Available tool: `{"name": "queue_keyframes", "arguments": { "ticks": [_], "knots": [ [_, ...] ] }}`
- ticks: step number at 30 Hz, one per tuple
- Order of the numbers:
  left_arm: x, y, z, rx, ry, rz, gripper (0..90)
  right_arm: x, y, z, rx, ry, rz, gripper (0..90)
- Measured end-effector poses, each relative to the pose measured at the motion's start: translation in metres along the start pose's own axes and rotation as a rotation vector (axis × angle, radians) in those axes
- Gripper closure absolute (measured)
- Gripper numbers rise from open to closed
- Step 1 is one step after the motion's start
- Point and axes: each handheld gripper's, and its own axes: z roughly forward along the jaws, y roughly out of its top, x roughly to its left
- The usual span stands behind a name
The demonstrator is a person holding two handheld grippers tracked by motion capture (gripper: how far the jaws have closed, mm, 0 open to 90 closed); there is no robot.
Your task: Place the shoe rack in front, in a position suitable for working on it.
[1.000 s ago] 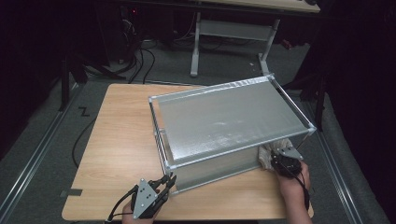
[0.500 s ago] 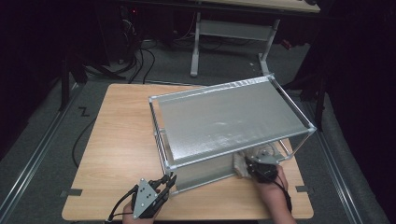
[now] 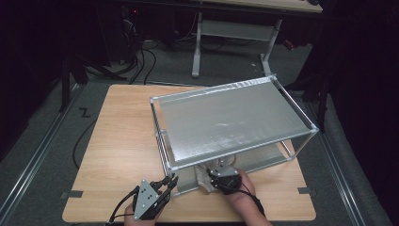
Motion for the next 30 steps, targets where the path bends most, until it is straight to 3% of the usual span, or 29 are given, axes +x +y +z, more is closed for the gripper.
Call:
{"name": "queue_keyframes", "arguments": {
  "ticks": [1, 3, 5, 6, 7, 8, 13, 15, 18, 24, 30],
  "knots": [
    [0.000, 0.000, 0.000, -0.001, 0.000, -0.002, 79.5, 0.005, 0.004, 0.001, -0.001, 0.010, -0.035, 64.5],
    [0.000, 0.000, 0.000, -0.003, 0.000, -0.002, 79.5, 0.020, 0.011, 0.003, -0.020, 0.051, -0.039, 64.5],
    [0.000, 0.000, 0.000, -0.002, -0.001, -0.002, 79.5, 0.032, 0.017, 0.004, -0.033, 0.079, -0.093, 64.5],
    [0.000, 0.000, 0.000, -0.002, -0.001, -0.002, 79.5, 0.043, 0.020, 0.003, -0.034, 0.107, -0.042, 64.6],
    [0.000, 0.000, 0.000, -0.003, -0.002, -0.002, 79.5, 0.050, 0.022, 0.003, -0.033, 0.125, -0.028, 64.6],
    [0.000, 0.000, 0.000, -0.002, -0.003, -0.002, 79.5, 0.055, 0.025, 0.003, -0.052, 0.141, -0.054, 64.6],
    [-0.001, 0.000, 0.000, -0.003, -0.008, 0.001, 79.4, 0.061, 0.026, -0.002, -0.064, 0.144, -0.097, 64.4],
    [-0.002, 0.000, 0.001, -0.002, -0.009, 0.001, 79.4, 0.057, 0.024, -0.006, -0.046, 0.138, -0.073, 63.6],
    [-0.002, 0.000, 0.000, -0.002, -0.009, 0.001, 79.4, 0.040, 0.012, -0.017, -0.021, 0.082, -0.069, 62.6],
    [-0.002, 0.001, 0.000, 0.001, -0.007, 0.006, 79.3, 0.000, -0.021, -0.041, 0.037, -0.041, 0.046, 61.9],
    [-0.002, 0.001, 0.000, 0.000, -0.007, -0.002, 79.2, -0.027, -0.045, -0.054, 0.078, -0.139, 0.089, 61.8]
  ]
}}
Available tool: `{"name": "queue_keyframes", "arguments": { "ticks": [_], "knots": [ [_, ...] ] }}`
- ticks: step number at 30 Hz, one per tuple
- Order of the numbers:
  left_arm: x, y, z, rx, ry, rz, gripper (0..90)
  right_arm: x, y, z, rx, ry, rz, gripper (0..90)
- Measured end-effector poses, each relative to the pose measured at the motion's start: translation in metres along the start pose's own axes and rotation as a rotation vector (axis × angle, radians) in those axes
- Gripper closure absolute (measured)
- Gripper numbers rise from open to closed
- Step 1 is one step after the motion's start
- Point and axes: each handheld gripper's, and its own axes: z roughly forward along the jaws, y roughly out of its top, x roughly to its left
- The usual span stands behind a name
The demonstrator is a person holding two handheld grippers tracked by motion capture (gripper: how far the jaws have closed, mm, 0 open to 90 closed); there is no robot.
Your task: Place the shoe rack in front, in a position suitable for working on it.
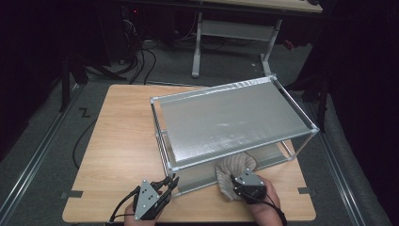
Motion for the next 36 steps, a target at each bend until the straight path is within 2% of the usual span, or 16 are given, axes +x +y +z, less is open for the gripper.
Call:
{"name": "queue_keyframes", "arguments": {
  "ticks": [2, 8, 13, 15, 23, 25, 27, 29, 31, 32, 33, 36],
  "knots": [
    [0.000, 0.000, 0.000, 0.000, 0.000, 0.000, 79.2, -0.007, -0.005, -0.002, 0.012, -0.014, 0.025, 61.8],
    [0.001, 0.000, -0.001, 0.001, 0.003, 0.004, 79.2, -0.026, -0.018, -0.004, 0.034, -0.070, 0.045, 62.0],
    [0.004, 0.000, -0.002, 0.003, 0.012, 0.009, 79.2, -0.047, -0.027, -0.002, 0.059, -0.107, 0.124, 62.2],
    [0.005, 0.000, -0.003, 0.002, 0.014, 0.004, 79.2, -0.054, -0.031, -0.001, 0.061, -0.130, 0.133, 62.3],
    [0.009, -0.001, -0.004, 0.002, 0.027, 0.001, 79.2, -0.090, -0.050, -0.004, 0.098, -0.230, 0.220, 62.5],
    [0.009, -0.001, -0.004, 0.002, 0.029, 0.001, 79.2, -0.098, -0.054, -0.005, 0.095, -0.245, 0.268, 62.9],
    [0.009, 0.000, -0.004, 0.002, 0.030, 0.000, 79.3, -0.101, -0.057, -0.005, 0.093, -0.232, 0.298, 64.3],
    [0.008, 0.000, -0.005, 0.002, 0.030, -0.001, 79.3, -0.097, -0.055, -0.007, 0.094, -0.213, 0.298, 65.2],
    [0.008, 0.000, -0.005, 0.002, 0.031, -0.001, 79.3, -0.087, -0.052, -0.009, 0.087, -0.169, 0.286, 65.5],
    [0.008, 0.000, -0.005, 0.002, 0.031, -0.001, 79.2, -0.079, -0.049, -0.010, 0.077, -0.123, 0.290, 65.6],
    [0.008, 0.000, -0.005, 0.001, 0.030, -0.001, 79.2, -0.075, -0.047, -0.010, 0.070, -0.101, 0.279, 65.7],
    [0.008, 0.000, -0.005, 0.000, 0.029, -0.001, 79.2, -0.060, -0.040, -0.011, 0.067, -0.059, 0.247, 66.0]
  ]
}}
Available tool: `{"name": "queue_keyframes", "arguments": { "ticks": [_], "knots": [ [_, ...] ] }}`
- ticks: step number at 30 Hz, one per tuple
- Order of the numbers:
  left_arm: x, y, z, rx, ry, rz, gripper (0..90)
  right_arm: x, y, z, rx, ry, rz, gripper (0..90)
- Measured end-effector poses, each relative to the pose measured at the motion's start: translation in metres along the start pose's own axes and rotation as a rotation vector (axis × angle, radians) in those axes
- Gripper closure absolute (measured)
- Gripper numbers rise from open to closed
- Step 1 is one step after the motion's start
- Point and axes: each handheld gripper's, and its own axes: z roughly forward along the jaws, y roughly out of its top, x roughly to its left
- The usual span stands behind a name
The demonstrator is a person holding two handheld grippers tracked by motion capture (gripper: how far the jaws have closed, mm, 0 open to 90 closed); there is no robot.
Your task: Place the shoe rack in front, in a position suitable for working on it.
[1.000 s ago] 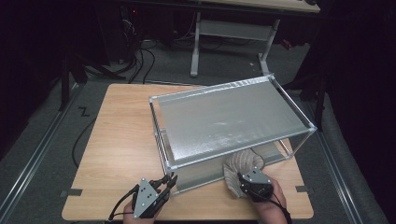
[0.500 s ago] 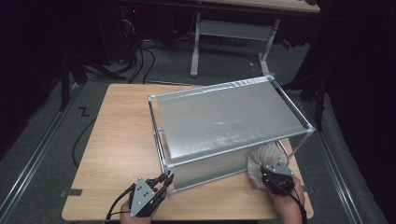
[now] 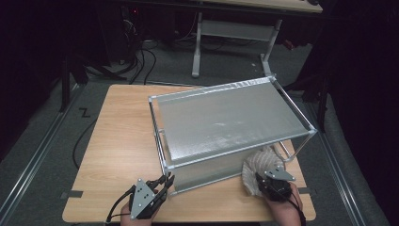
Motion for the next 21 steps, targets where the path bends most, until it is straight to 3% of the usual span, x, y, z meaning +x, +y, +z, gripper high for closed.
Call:
{"name": "queue_keyframes", "arguments": {
  "ticks": [2, 9, 21],
  "knots": [
    [0.000, 0.000, 0.000, -0.001, -0.001, 0.001, 79.2, 0.008, 0.002, 0.002, -0.003, 0.027, -0.013, 66.2],
    [0.001, 0.000, 0.000, -0.002, 0.010, 0.002, 79.2, 0.024, 0.012, 0.012, -0.011, 0.036, -0.063, 66.6],
    [0.026, -0.001, 0.007, -0.001, 0.057, -0.025, 79.3, 0.037, 0.049, 0.048, -0.013, 0.050, -0.048, 66.5]
  ]
}}
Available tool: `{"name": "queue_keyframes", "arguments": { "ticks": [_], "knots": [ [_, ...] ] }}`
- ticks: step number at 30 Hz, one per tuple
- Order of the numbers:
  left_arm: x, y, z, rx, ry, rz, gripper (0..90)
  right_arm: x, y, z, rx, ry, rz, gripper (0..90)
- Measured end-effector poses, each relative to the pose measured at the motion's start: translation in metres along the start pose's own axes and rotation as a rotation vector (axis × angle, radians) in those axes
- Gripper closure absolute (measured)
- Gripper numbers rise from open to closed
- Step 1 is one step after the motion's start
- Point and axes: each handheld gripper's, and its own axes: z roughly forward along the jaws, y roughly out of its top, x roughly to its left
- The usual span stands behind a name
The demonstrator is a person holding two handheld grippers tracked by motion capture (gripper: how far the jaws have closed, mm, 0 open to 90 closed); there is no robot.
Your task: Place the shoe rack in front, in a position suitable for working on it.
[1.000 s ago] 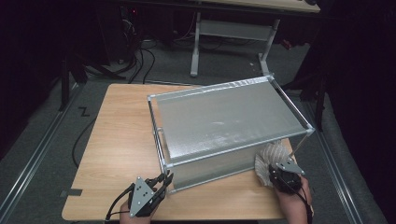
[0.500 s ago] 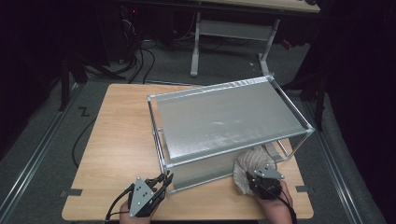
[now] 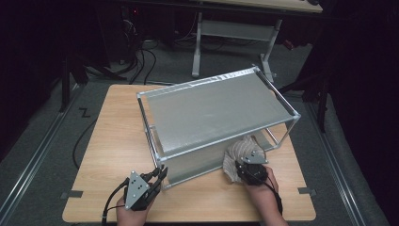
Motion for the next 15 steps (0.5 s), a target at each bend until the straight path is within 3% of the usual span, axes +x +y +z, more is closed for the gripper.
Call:
{"name": "queue_keyframes", "arguments": {
  "ticks": [3, 6, 8, 12, 15],
  "knots": [
    [0.004, 0.000, 0.003, -0.002, 0.007, 0.002, 79.3, -0.001, 0.011, 0.012, 0.003, -0.001, 0.022, 65.0],
    [0.004, 0.000, 0.003, -0.006, 0.009, 0.007, 78.8, -0.004, 0.015, 0.012, -0.002, 0.003, 0.054, 58.0],
    [0.004, -0.001, 0.002, -0.010, 0.010, 0.011, 77.3, -0.005, 0.013, 0.001, -0.033, 0.018, 0.084, 53.0],
    [0.002, -0.001, 0.000, -0.016, 0.012, 0.013, 74.6, -0.008, -0.001, -0.025, -0.092, 0.023, 0.088, 50.3],
    [0.001, -0.001, -0.001, -0.015, 0.012, 0.015, 73.2, -0.010, -0.011, -0.032, -0.079, 0.020, 0.096, 51.5]
  ]
}}
